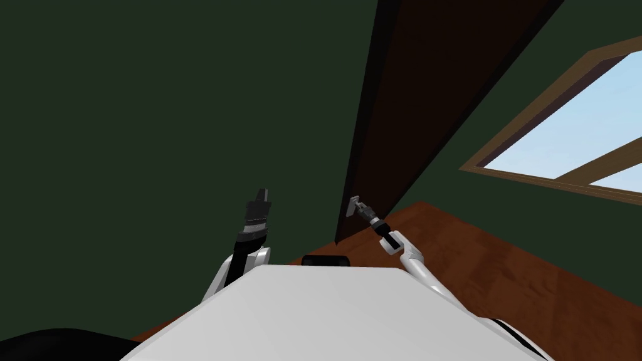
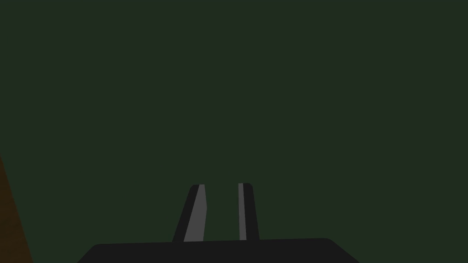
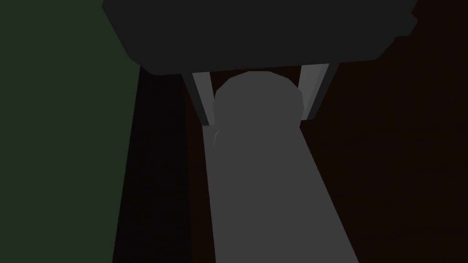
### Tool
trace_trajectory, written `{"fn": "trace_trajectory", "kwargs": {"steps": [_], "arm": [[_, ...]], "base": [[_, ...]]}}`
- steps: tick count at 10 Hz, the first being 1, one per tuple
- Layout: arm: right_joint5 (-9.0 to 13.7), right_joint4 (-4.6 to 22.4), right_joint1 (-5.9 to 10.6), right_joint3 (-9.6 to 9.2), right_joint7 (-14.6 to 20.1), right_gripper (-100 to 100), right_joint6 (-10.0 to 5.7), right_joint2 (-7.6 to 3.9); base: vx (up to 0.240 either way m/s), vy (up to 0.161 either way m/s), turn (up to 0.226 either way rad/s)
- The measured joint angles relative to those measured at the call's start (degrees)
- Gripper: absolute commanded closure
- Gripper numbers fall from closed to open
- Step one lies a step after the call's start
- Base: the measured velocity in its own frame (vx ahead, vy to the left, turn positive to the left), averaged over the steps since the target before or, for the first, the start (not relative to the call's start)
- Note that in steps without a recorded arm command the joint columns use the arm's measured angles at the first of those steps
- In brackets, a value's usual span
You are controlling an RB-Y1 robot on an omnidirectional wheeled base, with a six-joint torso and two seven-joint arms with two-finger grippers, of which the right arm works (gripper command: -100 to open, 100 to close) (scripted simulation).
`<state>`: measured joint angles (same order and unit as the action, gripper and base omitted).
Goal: Pull the door open
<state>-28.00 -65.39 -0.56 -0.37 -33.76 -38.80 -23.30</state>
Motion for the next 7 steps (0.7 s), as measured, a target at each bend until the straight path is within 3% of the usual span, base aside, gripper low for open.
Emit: {"fn": "trace_trajectory", "kwargs": {"steps": [7], "arm": [[4.24,0.74,2.02,-3.12,9.35,100,0.9,0.14]], "base": [[-0.046,-0.037,-0.016]]}}
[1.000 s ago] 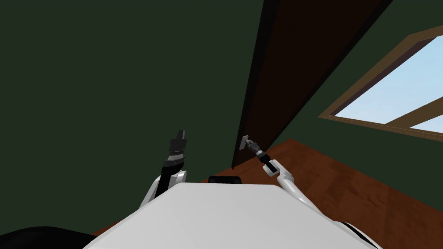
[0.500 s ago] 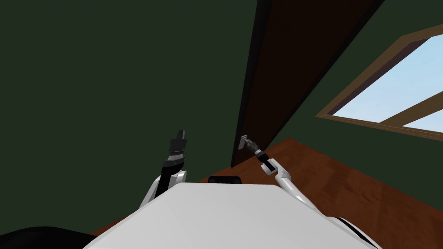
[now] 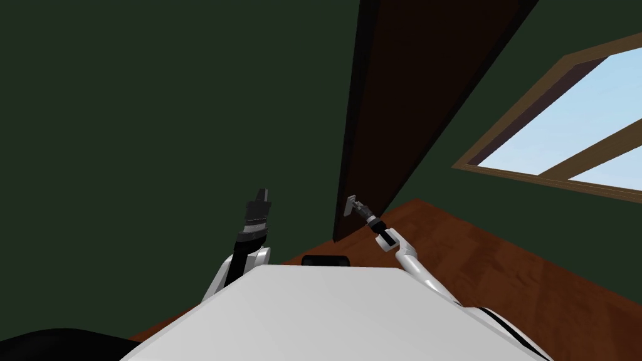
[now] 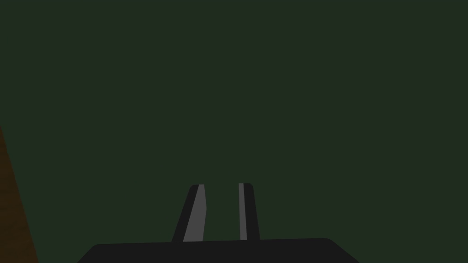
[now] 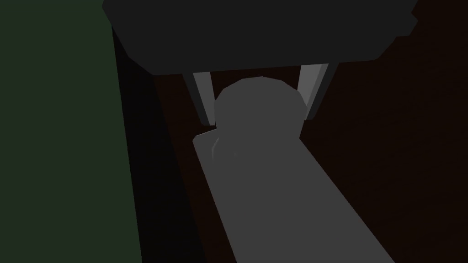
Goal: Pull the door open
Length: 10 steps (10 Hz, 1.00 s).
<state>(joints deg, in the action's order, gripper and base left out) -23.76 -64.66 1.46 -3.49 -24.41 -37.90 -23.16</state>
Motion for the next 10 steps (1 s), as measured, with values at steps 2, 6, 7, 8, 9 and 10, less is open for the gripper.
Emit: {"fn": "trace_trajectory", "kwargs": {"steps": [2,6,7,8,9,10], "arm": [[1.78,0.26,0.78,-1.22,3.34,100,0.25,-0.09],[4.28,1.82,2.48,-2.82,8.25,100,0.01,0.24],[4.94,1.07,2.46,-3.46,9.81,100,0.7,0.11],[5.31,0.2,2.07,-3.75,10.96,100,1.2,0.0],[6.06,0.38,2.44,-4.31,12.41,100,1.35,0.02],[7.07,0.75,3.13,-5.01,13.91,100,1.52,0.24]], "base": [[-0.042,-0.041,-0.013],[-0.039,-0.036,-0.018],[-0.027,-0.032,0.006],[-0.032,-0.043,-0.022],[-0.056,-0.055,-0.035],[-0.042,-0.033,0.0]]}}
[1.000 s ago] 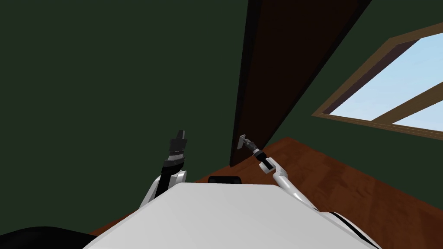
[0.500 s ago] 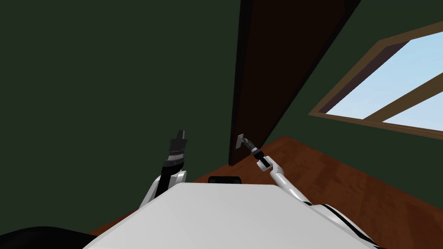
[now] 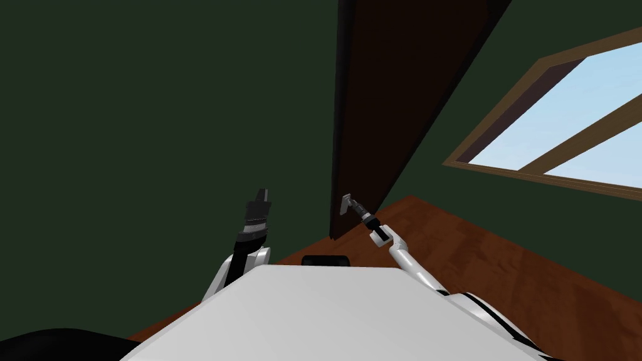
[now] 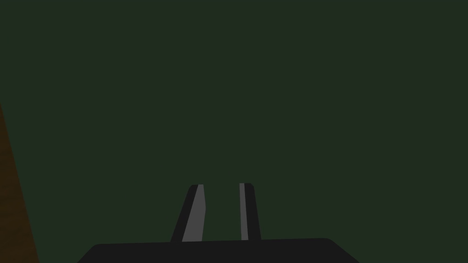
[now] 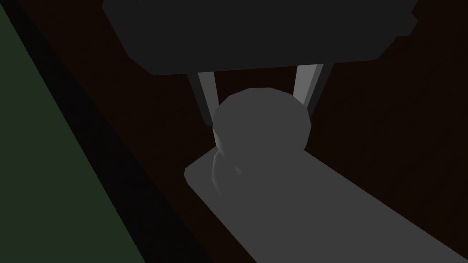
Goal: Pull the door open
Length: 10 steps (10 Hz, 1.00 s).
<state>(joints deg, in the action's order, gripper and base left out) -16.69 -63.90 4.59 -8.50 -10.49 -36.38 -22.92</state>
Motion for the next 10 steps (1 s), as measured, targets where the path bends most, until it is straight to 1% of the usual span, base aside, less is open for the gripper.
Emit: {"fn": "trace_trajectory", "kwargs": {"steps": [3,4,5,6,7,8,10], "arm": [[1.82,1.58,1.19,-1.13,3.8,100,-0.6,-0.15],[2.58,0.68,0.98,-1.72,5.38,100,-0.04,-0.41],[2.97,0.4,1.11,-2.11,6.49,100,0.36,-0.41],[3.81,2.62,2.57,-2.57,7.53,100,-0.41,0.09],[4.28,2.09,2.36,-2.87,8.5,100,-0.27,-0.13],[5.07,2.36,2.85,-3.47,9.73,100,-0.05,0.15],[6.39,2.24,3.17,-4.41,12.19,100,0.2,-0.03]], "base": [[-0.034,-0.035,-0.014],[-0.032,-0.035,-0.008],[-0.032,-0.031,-0.025],[-0.028,-0.024,0.001],[-0.029,-0.045,-0.036],[-0.034,-0.036,0.011],[-0.032,-0.038,-0.013]]}}
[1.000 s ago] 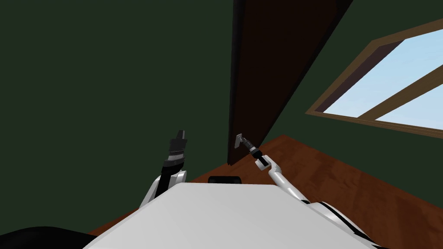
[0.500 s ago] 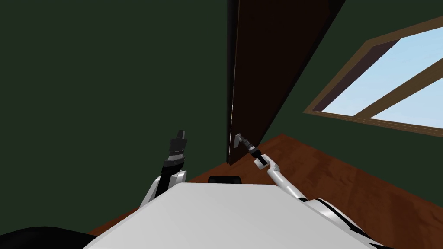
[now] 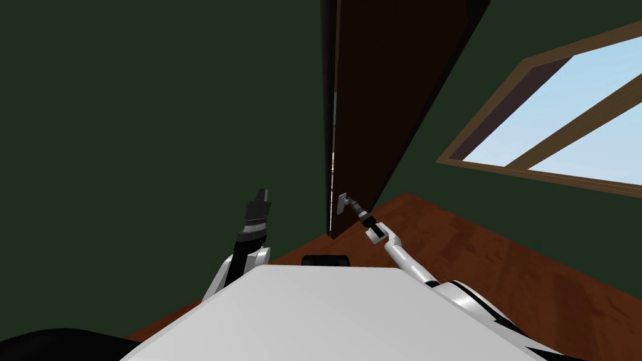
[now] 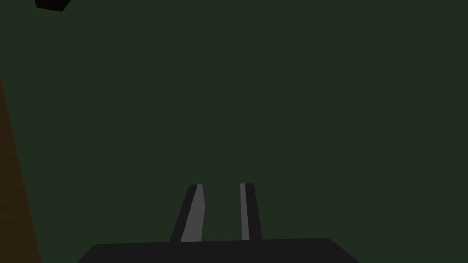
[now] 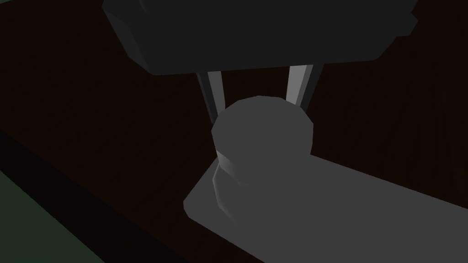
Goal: Pull the door open
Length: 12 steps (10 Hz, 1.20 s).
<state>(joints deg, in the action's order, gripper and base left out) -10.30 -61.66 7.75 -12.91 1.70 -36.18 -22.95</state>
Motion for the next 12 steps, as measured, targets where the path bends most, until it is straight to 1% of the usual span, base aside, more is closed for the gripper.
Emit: {"fn": "trace_trajectory", "kwargs": {"steps": [1,2,3,5,6,8,9,10,11,12], "arm": [[0.48,-0.68,-0.46,-0.29,1.02,100,0.15,-0.21],[0.55,-0.85,-0.21,-0.52,1.4,100,0.77,-0.05],[1.19,-1.86,-0.2,-1.08,2.43,100,1.95,0.13],[1.83,-0.68,0.49,-1.47,3.79,100,1.21,0.03],[2.64,-0.18,0.97,-2.02,5.06,100,1.06,-0.19],[3.18,0.24,1.26,-2.36,5.96,100,0.93,0.26],[3.21,1.18,1.8,-2.47,6.03,100,0.59,0.38],[3.24,-0.34,1.14,-2.56,6.32,100,1.4,-0.1],[3.99,-0.59,1.36,-3.11,7.55,100,1.83,-0.23],[4.39,-0.26,1.61,-3.35,8.22,100,1.8,0.13]], "base": [[-0.011,-0.008,-0.012],[-0.026,-0.037,-0.03],[-0.023,-0.034,0.008],[-0.019,-0.011,-0.006],[-0.022,-0.024,-0.029],[-0.007,-0.022,0.012],[-0.009,0.005,0.004],[-0.029,-0.026,-0.032],[-0.017,-0.038,-0.011],[-0.003,-0.026,0.01]]}}
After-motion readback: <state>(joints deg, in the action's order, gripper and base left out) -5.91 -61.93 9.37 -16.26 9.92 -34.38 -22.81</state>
